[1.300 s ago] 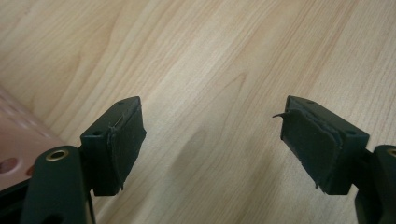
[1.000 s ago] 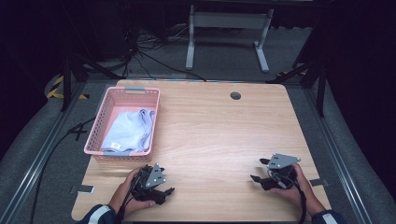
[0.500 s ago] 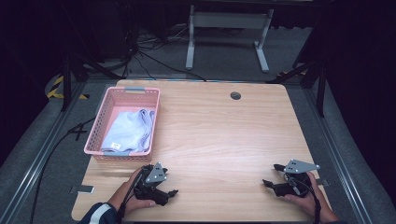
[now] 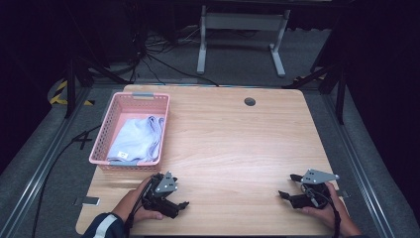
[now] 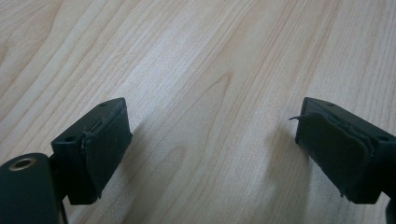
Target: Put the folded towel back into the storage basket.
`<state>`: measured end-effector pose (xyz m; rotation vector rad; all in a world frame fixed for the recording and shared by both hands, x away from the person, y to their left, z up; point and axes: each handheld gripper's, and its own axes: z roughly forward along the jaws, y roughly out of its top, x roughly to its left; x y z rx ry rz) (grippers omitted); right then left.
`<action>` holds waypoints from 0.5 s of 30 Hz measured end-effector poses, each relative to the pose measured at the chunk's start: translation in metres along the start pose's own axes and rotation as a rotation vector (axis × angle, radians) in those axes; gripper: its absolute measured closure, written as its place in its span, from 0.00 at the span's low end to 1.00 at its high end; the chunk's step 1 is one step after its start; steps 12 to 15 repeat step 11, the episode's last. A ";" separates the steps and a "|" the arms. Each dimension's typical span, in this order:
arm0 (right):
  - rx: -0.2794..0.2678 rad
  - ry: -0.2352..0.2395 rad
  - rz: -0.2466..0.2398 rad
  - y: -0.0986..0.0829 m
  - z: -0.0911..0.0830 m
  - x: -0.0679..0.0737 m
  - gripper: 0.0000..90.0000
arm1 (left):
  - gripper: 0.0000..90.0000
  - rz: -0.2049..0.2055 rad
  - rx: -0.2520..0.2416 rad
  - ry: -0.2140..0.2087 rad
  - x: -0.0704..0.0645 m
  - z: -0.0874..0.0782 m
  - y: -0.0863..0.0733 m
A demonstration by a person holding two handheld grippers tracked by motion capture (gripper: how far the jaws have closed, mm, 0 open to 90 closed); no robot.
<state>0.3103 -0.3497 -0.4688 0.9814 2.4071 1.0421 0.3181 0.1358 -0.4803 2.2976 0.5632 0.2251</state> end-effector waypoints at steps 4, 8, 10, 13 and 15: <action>0.002 0.002 -0.001 0.000 0.000 0.000 0.22 | 0.10 0.003 0.005 0.002 0.001 0.000 0.000; 0.003 0.005 -0.005 0.000 0.000 0.000 0.22 | 0.09 -0.011 0.003 0.005 0.000 0.001 0.000; 0.002 0.004 -0.006 0.000 0.000 0.000 0.22 | 0.09 -0.013 0.001 0.005 0.000 0.001 0.001; 0.002 0.005 -0.006 0.000 0.000 0.000 0.22 | 0.09 -0.010 0.002 0.005 0.000 0.001 0.001; 0.002 0.005 -0.006 0.000 0.000 0.000 0.22 | 0.09 -0.010 0.002 0.005 0.000 0.001 0.001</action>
